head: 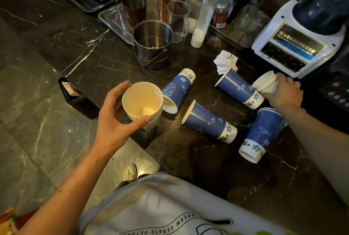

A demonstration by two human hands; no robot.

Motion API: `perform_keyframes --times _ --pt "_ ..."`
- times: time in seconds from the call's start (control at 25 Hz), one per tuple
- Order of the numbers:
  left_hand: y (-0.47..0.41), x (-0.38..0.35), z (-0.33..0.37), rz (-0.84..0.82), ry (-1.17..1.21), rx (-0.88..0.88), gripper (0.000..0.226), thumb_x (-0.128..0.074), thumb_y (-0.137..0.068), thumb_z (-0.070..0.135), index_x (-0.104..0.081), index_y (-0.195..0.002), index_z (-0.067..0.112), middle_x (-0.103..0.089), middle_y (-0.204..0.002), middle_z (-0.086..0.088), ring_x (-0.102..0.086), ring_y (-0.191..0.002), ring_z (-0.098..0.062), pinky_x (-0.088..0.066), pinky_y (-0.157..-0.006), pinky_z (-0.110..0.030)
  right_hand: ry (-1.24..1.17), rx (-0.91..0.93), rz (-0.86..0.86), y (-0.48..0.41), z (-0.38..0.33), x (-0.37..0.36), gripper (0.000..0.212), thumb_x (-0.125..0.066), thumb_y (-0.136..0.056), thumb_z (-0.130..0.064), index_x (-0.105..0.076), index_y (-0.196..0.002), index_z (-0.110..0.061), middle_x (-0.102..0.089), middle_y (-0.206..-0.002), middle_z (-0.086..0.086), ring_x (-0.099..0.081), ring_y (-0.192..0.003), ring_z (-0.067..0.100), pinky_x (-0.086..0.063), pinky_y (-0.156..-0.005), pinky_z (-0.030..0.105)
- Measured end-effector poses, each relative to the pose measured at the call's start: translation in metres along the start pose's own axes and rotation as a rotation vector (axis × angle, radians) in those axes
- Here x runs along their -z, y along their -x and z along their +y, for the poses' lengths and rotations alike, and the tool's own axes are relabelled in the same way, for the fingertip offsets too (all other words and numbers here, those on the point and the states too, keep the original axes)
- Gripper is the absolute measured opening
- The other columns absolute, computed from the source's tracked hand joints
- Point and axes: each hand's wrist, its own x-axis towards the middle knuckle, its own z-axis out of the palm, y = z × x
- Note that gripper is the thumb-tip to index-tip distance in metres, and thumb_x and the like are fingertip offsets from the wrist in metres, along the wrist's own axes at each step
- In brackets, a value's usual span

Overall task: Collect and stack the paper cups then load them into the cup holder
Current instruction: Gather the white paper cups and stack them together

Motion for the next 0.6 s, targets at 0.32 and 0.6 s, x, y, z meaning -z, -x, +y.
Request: perform_keyframes --times 0.32,0.6 --pt "0.002 -0.002 -0.001 0.001 -0.048 0.002 0.096 -0.087 -0.063 0.028 -0.038 -0.146 0.022 -0.046 -0.137 0.026 -0.046 -0.130 0.004 -0.041 -0.104 -0.013 -0.016 0.039 0.022 0.011 -0.011 0.002 0.079 -0.077 -0.077 -0.032 -0.037 -0.142 -0.012 -0.047 -0.136 0.025 -0.041 -0.122 0.046 -0.037 -0.097 0.055" --pt "0.006 -0.013 0.004 -0.010 -0.062 0.007 0.104 -0.086 -0.060 0.032 -0.034 -0.149 0.022 -0.044 -0.133 0.032 -0.044 -0.127 0.012 -0.037 -0.103 -0.006 -0.027 0.071 0.078 0.018 -0.011 0.006 0.079 -0.077 -0.077 -0.028 -0.036 -0.142 -0.012 -0.049 -0.136 0.023 -0.042 -0.123 0.045 -0.039 -0.096 0.055"
